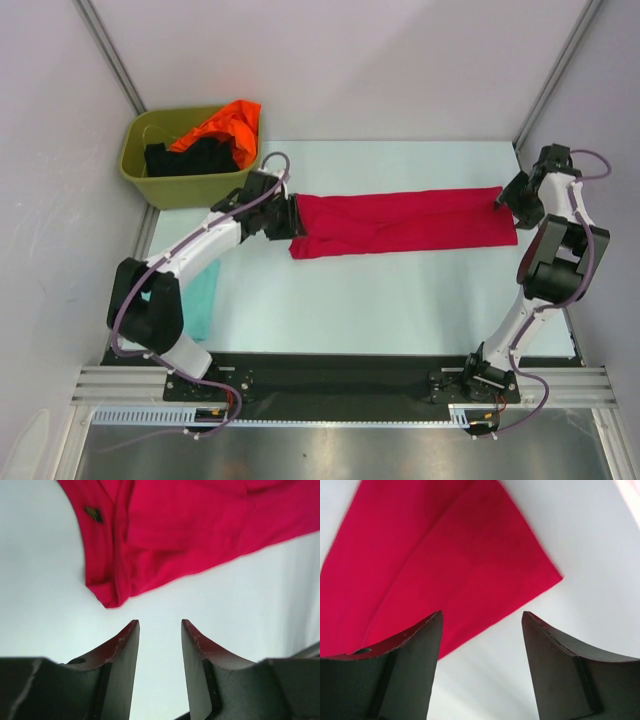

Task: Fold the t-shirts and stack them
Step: Fold the tshirt

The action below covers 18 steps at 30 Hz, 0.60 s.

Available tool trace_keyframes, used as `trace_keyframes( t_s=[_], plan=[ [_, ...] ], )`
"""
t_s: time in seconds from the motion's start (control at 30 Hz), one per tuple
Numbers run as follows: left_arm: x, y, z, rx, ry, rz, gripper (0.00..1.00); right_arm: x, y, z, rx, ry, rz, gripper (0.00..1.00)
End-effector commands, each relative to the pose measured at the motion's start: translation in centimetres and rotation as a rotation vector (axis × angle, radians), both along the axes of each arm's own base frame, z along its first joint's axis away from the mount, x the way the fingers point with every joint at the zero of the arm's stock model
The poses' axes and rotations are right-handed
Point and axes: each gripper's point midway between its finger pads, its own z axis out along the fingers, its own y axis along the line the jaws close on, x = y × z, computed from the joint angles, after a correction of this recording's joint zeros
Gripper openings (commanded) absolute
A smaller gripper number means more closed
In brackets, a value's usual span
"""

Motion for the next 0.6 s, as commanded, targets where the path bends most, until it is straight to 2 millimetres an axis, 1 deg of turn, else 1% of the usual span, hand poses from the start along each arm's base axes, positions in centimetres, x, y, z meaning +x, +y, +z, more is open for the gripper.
trace_keyframes(
  t_s=[0.0,0.03,0.07,0.1,0.13,0.17,0.2,0.23,0.27,0.3,0.33,0.4,0.5,0.53,0.57],
  plan=[
    [-2.0,-1.8,-1.8,-0.123,0.026,-0.062,0.45,-0.6,1.6,0.4,0.102,-0.101,-0.01,0.7],
    [-1.9,-2.2,-1.7,-0.148,0.014,-0.072,0.43,-0.7,1.6,0.2,0.109,-0.112,-0.011,0.69],
    [-1.9,-2.2,-1.9,-0.152,0.012,-0.072,0.42,-1.4,1.4,-0.4,0.114,-0.102,-0.021,0.68],
    [-2.0,-2.3,-2.1,-0.155,0.012,-0.068,0.4,-1.6,1.3,-0.2,0.112,-0.11,-0.022,0.65],
    [-1.4,-2.6,-1.7,-0.167,-0.012,-0.073,0.38,-1.9,0.8,-0.4,0.12,-0.117,-0.025,0.62],
    [-1.2,-2.7,-1.9,-0.172,-0.013,-0.074,0.38,-1.8,1.0,-0.5,0.13,-0.121,-0.02,0.62],
    [-0.8,-3.0,-1.7,-0.181,-0.015,-0.073,0.37,-2.1,0.2,-0.7,0.139,-0.12,-0.04,0.52],
    [-0.5,-3.2,-2.6,-0.175,0.006,-0.073,0.36,-2.3,-0.4,-0.9,0.145,-0.115,-0.049,0.49],
    [-0.3,-3.5,-2.9,-0.181,0.016,-0.08,0.36,-2.4,-0.8,-1.0,0.148,-0.115,-0.055,0.47],
    [0.2,-3.9,-2.8,-0.191,0.015,-0.085,0.35,-2.8,-1.9,-1.0,0.14,-0.116,-0.077,0.47],
    [0.5,-4.1,-3.8,-0.186,0.035,-0.084,0.34,-2.8,-2.4,-1.0,0.133,-0.123,-0.081,0.47],
    [0.8,-4.4,-4.1,-0.196,0.039,-0.093,0.34,-2.8,-3.1,-0.9,0.122,-0.126,-0.081,0.49],
    [1.3,-5.0,-5.1,-0.213,0.04,-0.106,0.33,-2.7,-3.4,-1.1,0.101,-0.127,-0.071,0.49],
    [1.6,-5.2,-5.1,-0.217,0.035,-0.108,0.33,-2.5,-3.4,-1.2,0.098,-0.139,-0.071,0.48],
    [1.7,-5.4,-5.4,-0.22,0.042,-0.113,0.33,-2.4,-3.3,-1.2,0.099,-0.142,-0.07,0.41]
  ],
)
